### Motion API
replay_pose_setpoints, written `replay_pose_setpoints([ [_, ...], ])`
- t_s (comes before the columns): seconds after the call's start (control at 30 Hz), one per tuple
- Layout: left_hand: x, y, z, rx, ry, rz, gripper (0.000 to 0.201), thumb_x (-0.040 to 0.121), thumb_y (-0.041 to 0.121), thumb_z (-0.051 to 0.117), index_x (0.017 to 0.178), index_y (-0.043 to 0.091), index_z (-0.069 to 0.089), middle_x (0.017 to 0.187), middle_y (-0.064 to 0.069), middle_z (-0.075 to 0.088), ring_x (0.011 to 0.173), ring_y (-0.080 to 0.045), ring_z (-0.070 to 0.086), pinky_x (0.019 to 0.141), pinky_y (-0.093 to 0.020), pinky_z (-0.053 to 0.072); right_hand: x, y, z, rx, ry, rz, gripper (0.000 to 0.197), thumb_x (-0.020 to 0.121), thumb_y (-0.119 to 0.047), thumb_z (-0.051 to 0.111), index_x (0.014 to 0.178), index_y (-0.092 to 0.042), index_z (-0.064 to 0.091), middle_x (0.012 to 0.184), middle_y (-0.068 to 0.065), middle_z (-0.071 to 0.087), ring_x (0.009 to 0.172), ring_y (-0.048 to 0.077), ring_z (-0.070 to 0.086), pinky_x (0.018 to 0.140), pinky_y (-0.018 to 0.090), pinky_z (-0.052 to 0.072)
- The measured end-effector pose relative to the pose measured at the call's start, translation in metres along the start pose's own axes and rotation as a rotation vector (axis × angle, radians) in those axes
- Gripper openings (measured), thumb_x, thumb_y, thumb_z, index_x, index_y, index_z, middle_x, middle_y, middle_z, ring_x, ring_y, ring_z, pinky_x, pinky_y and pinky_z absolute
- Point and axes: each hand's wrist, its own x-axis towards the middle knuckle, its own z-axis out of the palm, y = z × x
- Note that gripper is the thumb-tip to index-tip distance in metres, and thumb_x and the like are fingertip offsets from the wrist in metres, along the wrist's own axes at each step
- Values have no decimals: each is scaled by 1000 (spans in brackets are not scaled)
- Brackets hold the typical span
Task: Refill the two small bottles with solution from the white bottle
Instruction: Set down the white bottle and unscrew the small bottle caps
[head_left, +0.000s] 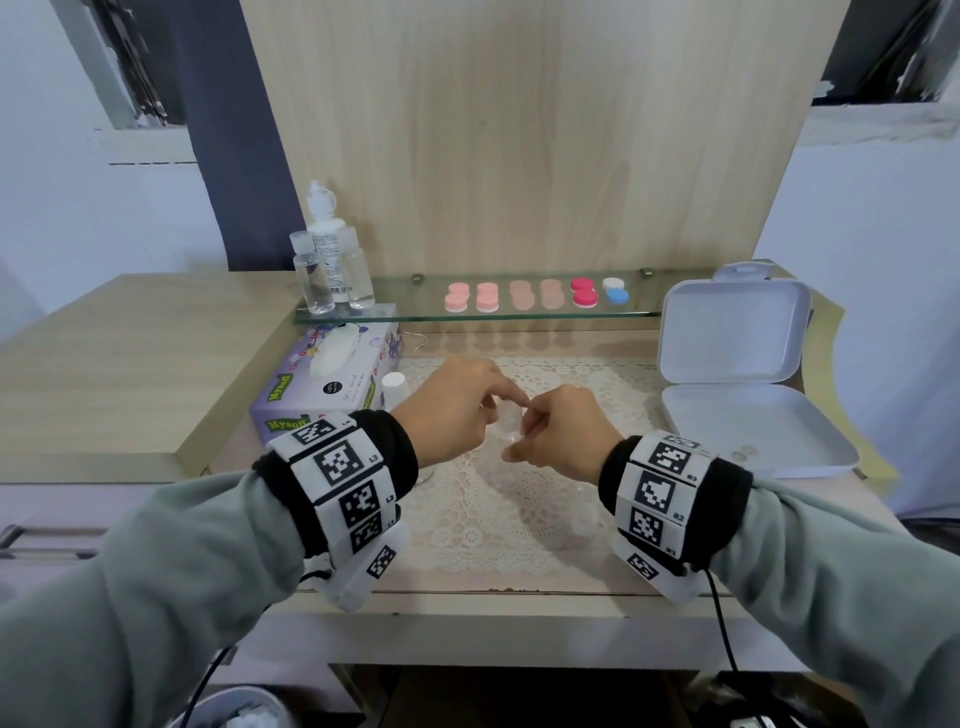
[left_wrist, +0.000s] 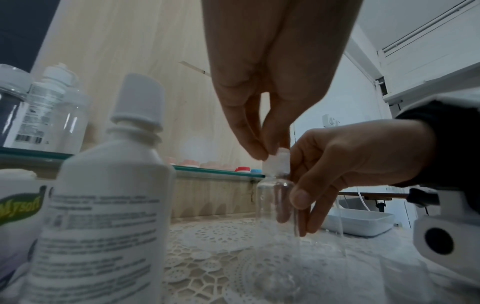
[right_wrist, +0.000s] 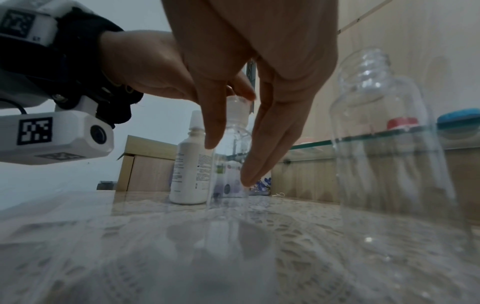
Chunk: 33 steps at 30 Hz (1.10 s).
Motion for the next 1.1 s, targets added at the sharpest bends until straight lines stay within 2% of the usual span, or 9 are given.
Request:
replay_pose_setpoints([
  [0.1,2,-3,1,31,22,-46,27,81,20,64,107,12,64,92,-5,58,81,-17,56,84,-33,49,-1,0,1,12,0,-6,25,64,-16,81,72,-4,61,75,11,62,69,22,59,73,37,56],
  [0.2,3,-3,2,-11,60,-40,30,79,29,66,102,9,63,101,-5,63,85,-15,58,81,-30,52,-1,0,1,0,4,-15,26,64,-17,81,76,-1,64,70,6,58,67,21,58,69,34,54],
  [0.37,2,-4,3,-61,6,76,40,82,-8,52,112,16,64,114,-5,66,96,-13,59,75,-4,43,1,1,-1,-5,-11,9,24,64,-15,81,65,-6,58,66,6,57,66,22,57,70,36,55],
  [0.53,4,-5,2,-16,-6,2,30,81,5,62,110,11,63,100,-8,57,88,-21,61,84,-30,50,-2,-1,-1,-4,-4,10,25,64,-16,81,71,-4,61,67,2,55,65,20,55,70,35,54],
  [0.63,6,-5,4,23,44,-53,28,76,26,69,95,7,61,81,3,51,74,-16,53,74,-27,47,-2,0,0,-4,0,0,29,64,-17,81,78,2,65,65,1,54,66,20,55,69,34,54],
  [0.8,3,-2,1,-37,212,-84,23,75,32,67,76,15,51,65,11,46,60,-5,44,62,-23,42,0,1,0,-10,16,-1,31,65,-16,80,82,6,65,76,13,62,69,26,61,74,40,57],
  [0.87,-2,0,-2,-44,135,-62,17,75,25,67,80,15,54,66,12,47,62,-8,48,64,-23,44,2,2,1,-15,32,-6,32,66,-15,79,84,6,65,84,19,68,76,33,66,74,43,57],
  [1.0,-16,1,-1,62,-263,-28,22,74,16,64,96,11,62,72,12,52,73,-10,55,70,-20,47,4,3,4,-57,60,-1,30,67,-15,77,88,1,64,95,19,67,85,32,66,74,42,57],
  [1.1,-20,-3,10,93,-340,-21,26,74,13,64,99,10,60,87,2,57,73,-11,54,68,-20,44,4,3,4,-90,64,-1,32,66,-17,76,91,-1,64,96,17,66,85,30,65,73,38,56],
])
